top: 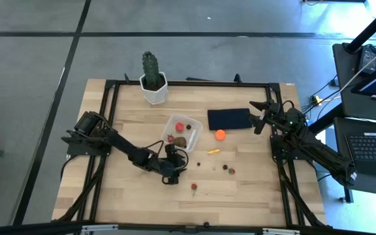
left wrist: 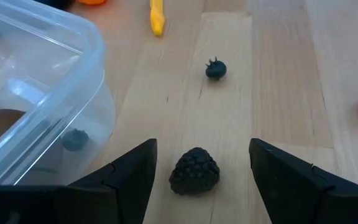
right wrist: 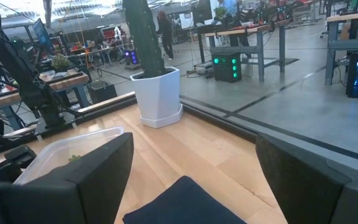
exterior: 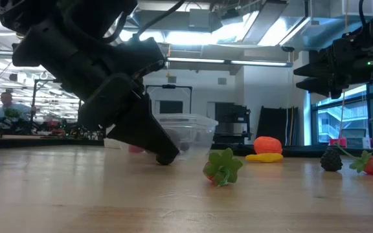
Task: Pick and placing Produce into tupperware
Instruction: Put the left blackberry into the transparent container
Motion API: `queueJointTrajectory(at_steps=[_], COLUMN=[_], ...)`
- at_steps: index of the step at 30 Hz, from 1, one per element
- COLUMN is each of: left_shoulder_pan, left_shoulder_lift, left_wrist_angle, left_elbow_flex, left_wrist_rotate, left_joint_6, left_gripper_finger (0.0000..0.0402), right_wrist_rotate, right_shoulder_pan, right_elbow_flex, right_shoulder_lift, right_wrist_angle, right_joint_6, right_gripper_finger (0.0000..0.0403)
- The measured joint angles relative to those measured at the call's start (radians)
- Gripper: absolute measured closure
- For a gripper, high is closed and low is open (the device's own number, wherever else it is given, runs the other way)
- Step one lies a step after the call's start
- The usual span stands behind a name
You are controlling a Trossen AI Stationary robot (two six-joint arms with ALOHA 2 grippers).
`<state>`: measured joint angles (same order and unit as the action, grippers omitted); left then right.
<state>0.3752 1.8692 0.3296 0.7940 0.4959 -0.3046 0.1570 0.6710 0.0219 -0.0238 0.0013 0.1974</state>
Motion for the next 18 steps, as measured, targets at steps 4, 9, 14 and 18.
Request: queueJointTrajectory(at_steps=[4, 9, 14, 18], left_shoulder_pan=[0.000, 0.000, 0.000, -0.002], left_shoulder_lift=[0.001, 0.001, 0.001, 0.002], left_wrist_angle=[0.000, -0.005, -0.024, -0.027], left_elbow_flex=[0.000, 0.000, 0.000, 0.000], left_wrist_rotate=[0.000, 0.015, 0.045, 0.050], left_joint_6=[0.000, -0.023, -0.054, -0.055], left_gripper_finger=[0.0155, 0.0155, 0.0155, 0.0155], right_wrist_rotate=[0.000, 0.000, 0.000, 0.000], right_shoulder_pan=[0.000, 0.000, 0.000, 0.000], right_elbow_flex=[0.000, 0.000, 0.000, 0.000], right_shoulder_lift=[0.000, 0.000, 0.000, 0.000], right_wrist_angle=[0.000, 0.000, 0.000, 0.000], right_joint_6=[0.000, 0.000, 0.000, 0.000], right_gripper_finger=[0.0063, 0.0063, 0.0063, 0.0063])
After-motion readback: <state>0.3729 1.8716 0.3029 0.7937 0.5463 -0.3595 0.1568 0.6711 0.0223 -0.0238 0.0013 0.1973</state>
